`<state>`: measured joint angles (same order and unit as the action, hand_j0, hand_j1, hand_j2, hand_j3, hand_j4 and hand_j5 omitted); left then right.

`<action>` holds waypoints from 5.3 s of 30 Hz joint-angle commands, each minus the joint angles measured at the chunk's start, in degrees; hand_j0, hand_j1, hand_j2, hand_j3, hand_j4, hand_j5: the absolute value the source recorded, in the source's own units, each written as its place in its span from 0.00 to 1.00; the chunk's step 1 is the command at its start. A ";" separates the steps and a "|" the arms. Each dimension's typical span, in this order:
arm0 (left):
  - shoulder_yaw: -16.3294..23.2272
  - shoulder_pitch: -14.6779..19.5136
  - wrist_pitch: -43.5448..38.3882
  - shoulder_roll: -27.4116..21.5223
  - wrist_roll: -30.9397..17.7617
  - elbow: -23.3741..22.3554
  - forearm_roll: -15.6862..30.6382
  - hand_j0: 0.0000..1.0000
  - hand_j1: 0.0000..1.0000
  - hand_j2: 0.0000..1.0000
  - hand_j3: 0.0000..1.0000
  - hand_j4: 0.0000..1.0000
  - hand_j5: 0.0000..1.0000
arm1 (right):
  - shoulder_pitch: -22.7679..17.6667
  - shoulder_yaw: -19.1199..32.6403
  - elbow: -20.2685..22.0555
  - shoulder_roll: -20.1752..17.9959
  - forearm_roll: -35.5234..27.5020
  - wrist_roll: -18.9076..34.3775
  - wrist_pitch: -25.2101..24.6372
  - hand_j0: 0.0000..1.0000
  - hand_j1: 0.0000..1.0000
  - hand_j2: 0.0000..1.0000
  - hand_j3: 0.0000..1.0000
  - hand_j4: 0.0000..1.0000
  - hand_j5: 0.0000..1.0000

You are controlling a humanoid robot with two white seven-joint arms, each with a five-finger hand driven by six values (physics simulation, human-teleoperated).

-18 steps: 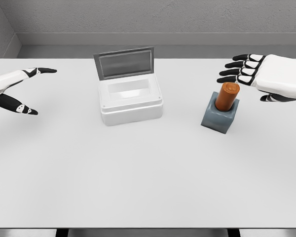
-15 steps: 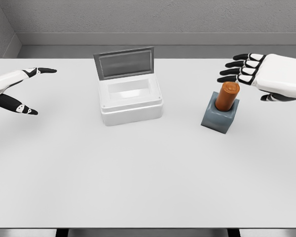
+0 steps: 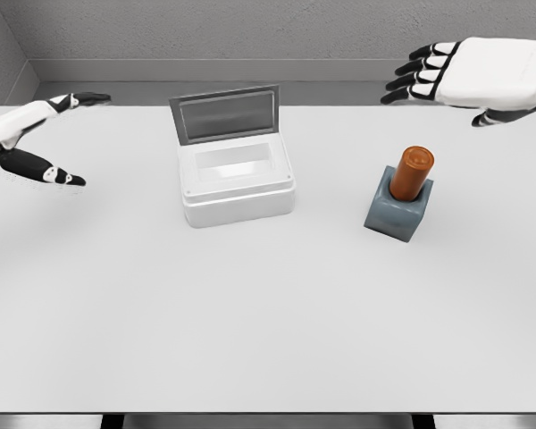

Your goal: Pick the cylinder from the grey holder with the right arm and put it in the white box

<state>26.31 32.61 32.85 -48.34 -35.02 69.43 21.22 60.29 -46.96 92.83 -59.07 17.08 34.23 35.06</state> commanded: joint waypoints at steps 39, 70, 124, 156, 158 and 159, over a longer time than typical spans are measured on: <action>-0.73 2.81 -21.68 11.86 0.02 -6.59 16.40 1.00 1.00 1.00 1.00 1.00 1.00 | 1.58 -13.25 -5.12 6.78 13.77 0.77 -0.06 0.60 0.60 0.60 0.60 0.60 0.60; -1.17 3.08 -21.77 11.95 0.02 -6.85 16.49 1.00 1.00 1.00 1.00 1.00 1.00 | 5.80 -11.49 -3.36 7.92 13.77 0.77 -0.06 0.50 0.50 0.50 0.50 0.50 0.50; -1.26 2.55 -21.60 11.69 0.02 -6.06 16.58 1.00 1.00 1.00 1.00 1.00 1.00 | 9.49 -11.40 -18.30 27.52 13.51 0.77 -0.06 0.50 0.50 0.50 0.50 0.50 0.50; -1.87 2.55 -21.68 13.18 0.02 -6.32 16.58 1.00 1.00 1.00 1.00 1.00 1.00 | 11.34 -11.40 -28.76 38.86 13.68 0.77 -0.06 0.49 0.49 0.49 0.49 0.49 0.49; -1.79 2.55 -21.68 13.18 0.02 -6.41 16.58 1.00 1.00 1.00 1.00 1.00 1.00 | 11.34 -11.31 -29.81 40.00 13.68 0.77 -0.06 0.49 0.49 0.49 0.49 0.49 0.49; -1.79 2.55 -21.68 13.18 0.02 -6.32 16.58 1.00 1.00 1.00 1.00 1.00 1.00 | 11.34 -11.40 -29.90 40.44 13.77 0.77 -0.06 0.49 0.49 0.49 0.49 0.49 0.49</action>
<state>24.51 35.16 11.18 -35.11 -35.00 63.07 37.44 71.63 -58.40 63.64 -19.50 30.98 35.03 35.16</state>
